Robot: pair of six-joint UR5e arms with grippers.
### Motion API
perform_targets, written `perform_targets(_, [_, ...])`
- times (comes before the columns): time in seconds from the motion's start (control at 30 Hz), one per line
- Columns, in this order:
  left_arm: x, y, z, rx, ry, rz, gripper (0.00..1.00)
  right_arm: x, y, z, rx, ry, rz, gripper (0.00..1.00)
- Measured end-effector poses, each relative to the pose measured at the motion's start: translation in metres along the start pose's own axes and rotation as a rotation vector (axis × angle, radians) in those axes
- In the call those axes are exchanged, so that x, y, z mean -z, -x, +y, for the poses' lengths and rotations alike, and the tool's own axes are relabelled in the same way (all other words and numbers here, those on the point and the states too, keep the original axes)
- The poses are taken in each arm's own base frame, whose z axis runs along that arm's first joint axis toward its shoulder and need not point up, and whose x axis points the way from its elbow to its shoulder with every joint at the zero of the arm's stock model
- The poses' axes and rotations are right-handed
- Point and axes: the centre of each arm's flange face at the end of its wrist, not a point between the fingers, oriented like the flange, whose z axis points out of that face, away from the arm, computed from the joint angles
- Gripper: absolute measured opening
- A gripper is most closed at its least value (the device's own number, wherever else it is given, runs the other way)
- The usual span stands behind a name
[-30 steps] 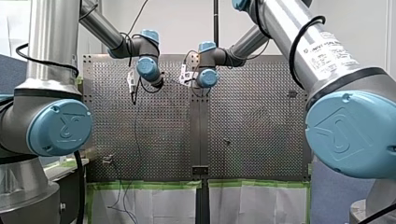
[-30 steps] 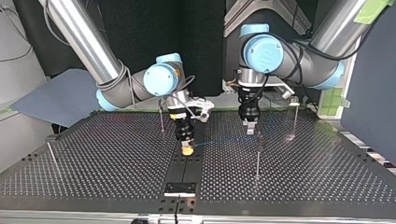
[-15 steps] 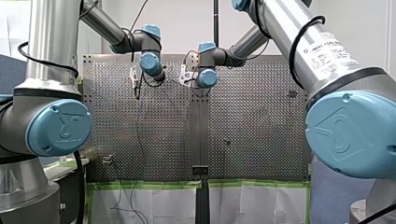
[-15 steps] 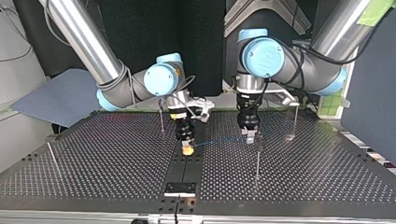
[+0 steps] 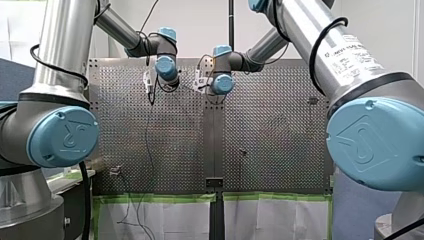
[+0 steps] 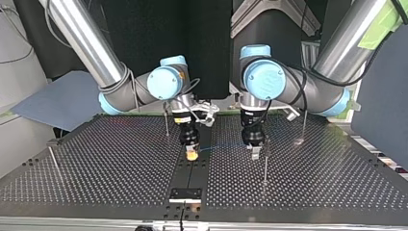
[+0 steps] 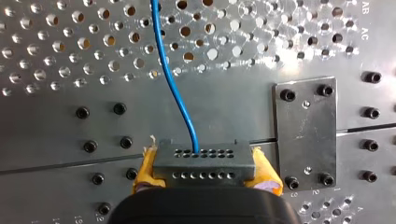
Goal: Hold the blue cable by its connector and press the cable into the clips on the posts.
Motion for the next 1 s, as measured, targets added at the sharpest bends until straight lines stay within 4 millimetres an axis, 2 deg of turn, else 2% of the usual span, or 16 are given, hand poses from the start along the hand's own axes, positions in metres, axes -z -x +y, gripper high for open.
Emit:
perform_targets(0.47, [-0.0071, 0.0074, 0.0010, -0.012, 0.016, -0.029, 0.99, -0.0020, 0.0019, 0.0046, 0.002, 0.006, 0.000, 0.00])
perform_targets(0.5, [-0.0071, 0.0078, 0.0004, -0.016, 0.018, -0.033, 0.91, -0.0021, 0.0022, 0.0047, 0.003, 0.007, 0.000, 0.00])
perform_targets(0.53, [-0.0071, 0.0081, 0.0000, -0.020, 0.020, -0.037, 0.91, -0.0023, 0.0025, 0.0049, 0.003, 0.007, 0.000, 0.00])
perform_targets(0.6, [-0.0071, 0.0089, -0.0004, -0.030, 0.029, -0.047, 0.73, -0.0024, 0.0025, 0.0053, 0.003, 0.007, 0.000, 0.00])
perform_targets(0.63, [-0.0071, 0.0093, -0.0003, -0.035, 0.034, -0.051, 0.73, -0.0026, 0.0026, 0.0056, 0.003, 0.008, 0.000, 0.00])
perform_targets(0.67, [-0.0070, 0.0096, -0.0002, -0.040, 0.040, -0.053, 0.64, -0.0026, 0.0025, 0.0056, 0.003, 0.008, 0.000, 0.00])
perform_targets(0.7, [-0.0069, 0.0099, 0.0001, -0.049, 0.049, -0.056, 0.49, -0.0026, 0.0028, 0.0056, 0.003, 0.008, 0.000, 0.00])
perform_targets(0.73, [-0.0068, 0.0100, 0.0006, -0.054, 0.056, -0.058, 0.49, -0.0026, 0.0032, 0.0055, 0.003, 0.008, -0.001, 0.00])
perform_targets(0.8, [-0.0065, 0.0104, 0.0019, -0.064, 0.074, -0.060, 0.29, -0.0026, 0.0034, 0.0055, 0.003, 0.007, -0.002, 0.00])
perform_targets(0.83, [-0.0064, 0.0106, 0.0023, -0.068, 0.080, -0.061, 0.29, -0.0025, 0.0036, 0.0054, 0.004, 0.007, -0.003, 0.00])
perform_targets(0.9, [-0.0059, 0.0106, 0.0025, -0.078, 0.087, -0.062, 0.00, -0.0024, 0.0039, 0.0051, 0.004, 0.007, -0.004, 0.00])
perform_targets(1.0, [-0.0055, 0.0108, 0.0021, -0.089, 0.090, -0.062, 0.00, -0.0023, 0.0041, 0.0049, 0.004, 0.006, -0.005, 0.00])
